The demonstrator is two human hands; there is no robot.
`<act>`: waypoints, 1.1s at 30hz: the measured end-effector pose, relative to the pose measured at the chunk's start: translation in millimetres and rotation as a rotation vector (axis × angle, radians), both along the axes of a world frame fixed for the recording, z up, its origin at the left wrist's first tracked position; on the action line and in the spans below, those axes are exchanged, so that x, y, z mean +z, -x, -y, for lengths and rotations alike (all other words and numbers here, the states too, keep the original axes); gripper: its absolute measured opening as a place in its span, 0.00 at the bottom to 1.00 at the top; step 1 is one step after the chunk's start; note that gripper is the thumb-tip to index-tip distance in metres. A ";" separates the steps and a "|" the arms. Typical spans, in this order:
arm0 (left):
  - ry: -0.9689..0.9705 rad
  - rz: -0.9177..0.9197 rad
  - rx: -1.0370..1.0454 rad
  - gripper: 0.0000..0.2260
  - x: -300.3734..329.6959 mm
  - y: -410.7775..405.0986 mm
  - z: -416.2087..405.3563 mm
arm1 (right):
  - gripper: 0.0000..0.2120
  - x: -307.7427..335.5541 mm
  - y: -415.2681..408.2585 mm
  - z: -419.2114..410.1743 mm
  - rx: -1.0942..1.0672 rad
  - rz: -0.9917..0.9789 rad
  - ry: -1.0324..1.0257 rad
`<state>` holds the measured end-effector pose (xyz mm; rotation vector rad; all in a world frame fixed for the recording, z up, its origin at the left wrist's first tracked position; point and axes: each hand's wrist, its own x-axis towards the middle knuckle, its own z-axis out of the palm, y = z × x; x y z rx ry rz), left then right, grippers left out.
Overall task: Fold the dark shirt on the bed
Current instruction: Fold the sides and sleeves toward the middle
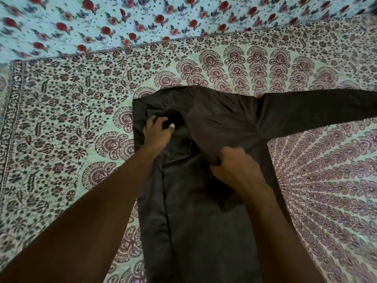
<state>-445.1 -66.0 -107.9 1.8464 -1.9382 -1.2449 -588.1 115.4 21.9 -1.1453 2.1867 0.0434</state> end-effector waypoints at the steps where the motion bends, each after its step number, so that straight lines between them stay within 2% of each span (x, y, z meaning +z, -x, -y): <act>1: -0.007 -0.013 -0.017 0.20 0.6 -0.5 -0.2 | 0.17 0.4 -2.2 -3.4 0.003 -0.001 -0.001; 5: -0.121 -0.195 0.000 0.22 -0.5 4.7 -1.9 | 0.20 5.1 2.2 -10.2 -0.006 -0.054 0.012; 7: -0.121 -0.210 0.020 0.22 -0.5 6.6 -2.0 | 0.20 9.6 8.7 -10.4 -0.007 -0.069 0.041; 11: -0.022 -0.071 0.010 0.27 0.1 9.3 2.0 | 0.23 20.3 17.0 -7.5 0.046 -0.066 0.061; 14: -0.103 -0.255 0.061 0.23 11.1 25.5 1.0 | 0.21 24.9 19.8 -8.4 0.069 -0.105 0.061; 18: -0.123 -0.291 0.082 0.24 15.4 39.8 2.0 | 0.19 28.1 24.5 -10.6 0.078 -0.214 0.038; 23: -0.067 -0.099 0.143 0.33 23.6 46.2 -4.2 | 0.19 29.8 15.9 -7.2 0.142 -0.172 0.012; 26: -0.268 -0.212 0.194 0.40 33.2 45.8 -14.3 | 0.16 33.2 1.9 -6.5 0.238 -0.154 0.032; 28: -0.356 -0.268 0.171 0.37 36.6 44.5 -21.7 | 0.14 34.4 -10.9 -6.3 0.312 -0.134 0.023; 29: -0.327 -0.281 0.144 0.34 36.2 42.5 -24.1 | 0.15 34.1 -17.8 -6.5 0.346 -0.120 0.008; 32: -0.005 -0.213 0.003 0.15 42.4 31.6 -28.4 | 0.16 30.4 -36.8 -8.7 0.423 -0.030 -0.052; 33: 0.056 -0.184 -0.012 0.12 42.6 25.8 -28.8 | 0.16 27.7 -41.7 -10.4 0.428 0.008 -0.072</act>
